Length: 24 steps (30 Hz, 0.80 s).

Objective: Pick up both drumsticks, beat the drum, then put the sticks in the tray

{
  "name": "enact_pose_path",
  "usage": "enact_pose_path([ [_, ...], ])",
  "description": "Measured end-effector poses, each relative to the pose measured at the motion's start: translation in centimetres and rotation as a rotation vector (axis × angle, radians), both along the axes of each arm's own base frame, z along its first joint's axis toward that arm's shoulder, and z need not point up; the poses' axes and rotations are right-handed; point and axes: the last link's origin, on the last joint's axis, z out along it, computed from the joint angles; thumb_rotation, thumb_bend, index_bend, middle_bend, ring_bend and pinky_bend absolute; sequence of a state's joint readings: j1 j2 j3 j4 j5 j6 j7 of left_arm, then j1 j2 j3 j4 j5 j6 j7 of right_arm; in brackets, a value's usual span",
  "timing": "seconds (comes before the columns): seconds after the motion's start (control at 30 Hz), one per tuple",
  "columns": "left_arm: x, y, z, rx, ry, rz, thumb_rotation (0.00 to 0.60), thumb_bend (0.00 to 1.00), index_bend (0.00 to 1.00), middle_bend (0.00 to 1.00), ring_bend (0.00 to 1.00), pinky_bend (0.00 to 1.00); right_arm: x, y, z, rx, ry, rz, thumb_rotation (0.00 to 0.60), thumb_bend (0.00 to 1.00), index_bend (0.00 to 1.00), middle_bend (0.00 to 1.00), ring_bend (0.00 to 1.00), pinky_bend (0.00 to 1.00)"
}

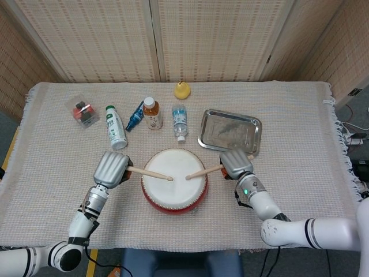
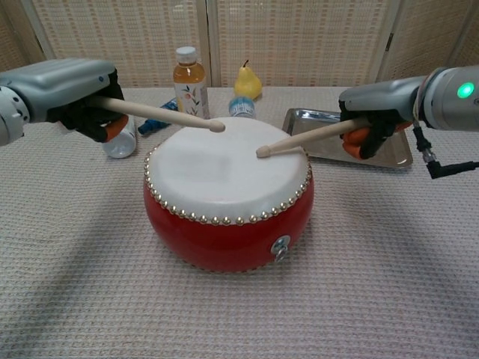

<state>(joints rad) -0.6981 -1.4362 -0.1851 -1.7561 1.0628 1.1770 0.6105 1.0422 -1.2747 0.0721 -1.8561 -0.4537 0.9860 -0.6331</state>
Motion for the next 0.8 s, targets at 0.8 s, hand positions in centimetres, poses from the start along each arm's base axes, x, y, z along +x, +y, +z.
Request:
enact_pose_path([
  [0.8,0.4,0.4,2.0,0.042,-0.056,0.008,0.600,0.86,1.00,1.00,1.00,1.00,-1.4,0.2,-0.6,0.026,0.049,0.003,0.600,0.78,1.00,1.00,1.00,1.00],
])
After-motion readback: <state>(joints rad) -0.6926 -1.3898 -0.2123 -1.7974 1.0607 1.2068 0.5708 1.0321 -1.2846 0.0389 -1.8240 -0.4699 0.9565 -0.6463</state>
